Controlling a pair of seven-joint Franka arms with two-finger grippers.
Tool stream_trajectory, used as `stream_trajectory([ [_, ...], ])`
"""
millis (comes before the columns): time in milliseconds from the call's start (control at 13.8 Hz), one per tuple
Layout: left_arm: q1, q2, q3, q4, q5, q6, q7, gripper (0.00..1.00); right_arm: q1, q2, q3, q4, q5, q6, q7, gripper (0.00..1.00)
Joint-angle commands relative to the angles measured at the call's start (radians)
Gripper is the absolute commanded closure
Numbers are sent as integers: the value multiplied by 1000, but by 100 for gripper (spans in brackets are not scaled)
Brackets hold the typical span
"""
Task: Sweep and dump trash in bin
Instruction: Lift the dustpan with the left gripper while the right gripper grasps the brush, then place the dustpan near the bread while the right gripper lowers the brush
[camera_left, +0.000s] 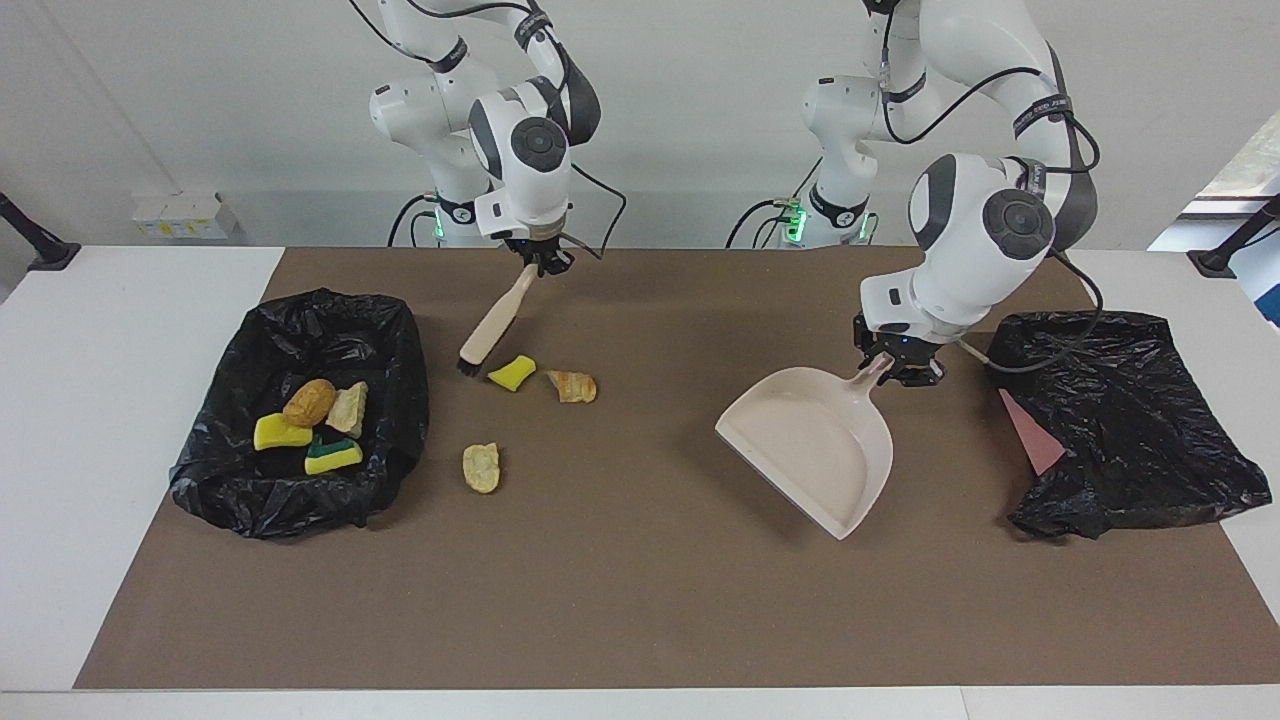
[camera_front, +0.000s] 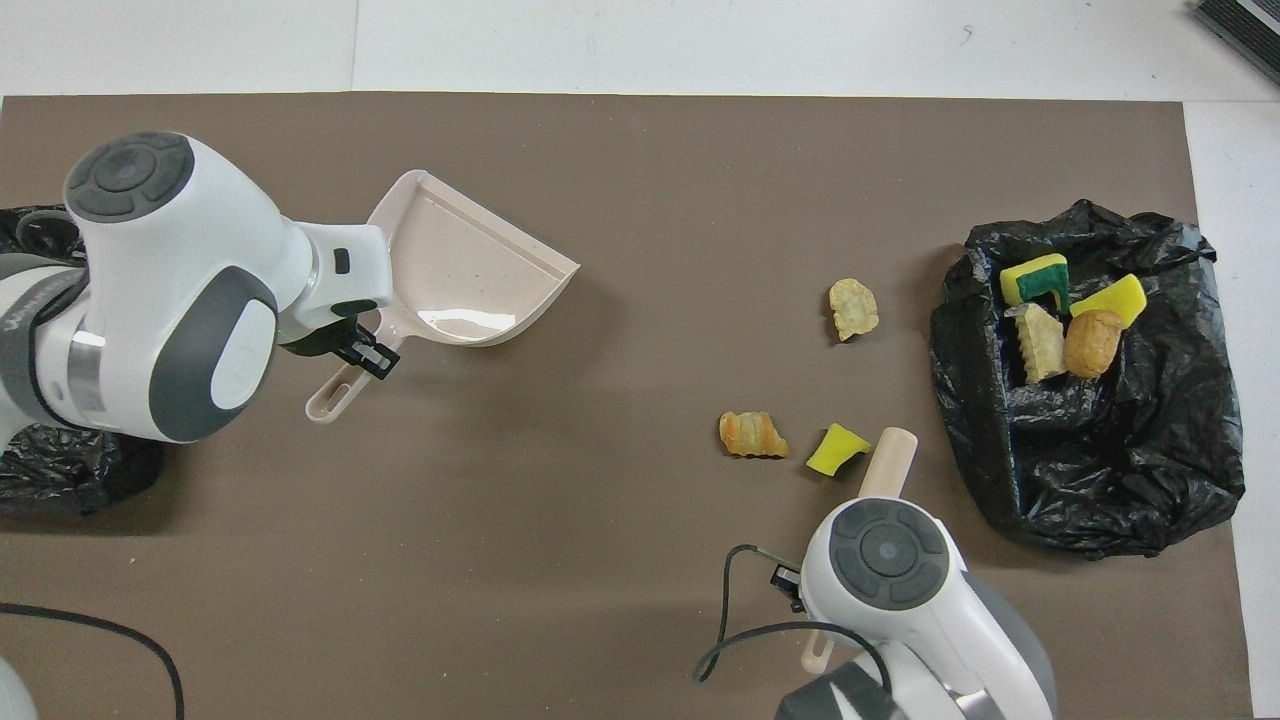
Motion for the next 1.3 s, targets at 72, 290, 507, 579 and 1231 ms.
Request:
stream_trajectory([
  [72,-53,-58,-12,-49,139,-34,215,100,-4,28,10,-7,-7,79,-26,100],
  [290,-119,-93,-13,-129,168,24,217,100,8,152,11,109,3,108,-23,100],
  [507,-198,-88,-12,-161,179,44,212,100,28,285,13,252,3,111,-23,100],
  [579,-224,-90,-12,-176,182,51,212,100,29,318,13,292,3,111,-25,100],
  [1231,-273,-107,-15,-296,198,156,173,100,16,484,11,692,-68,-99,-221,100],
])
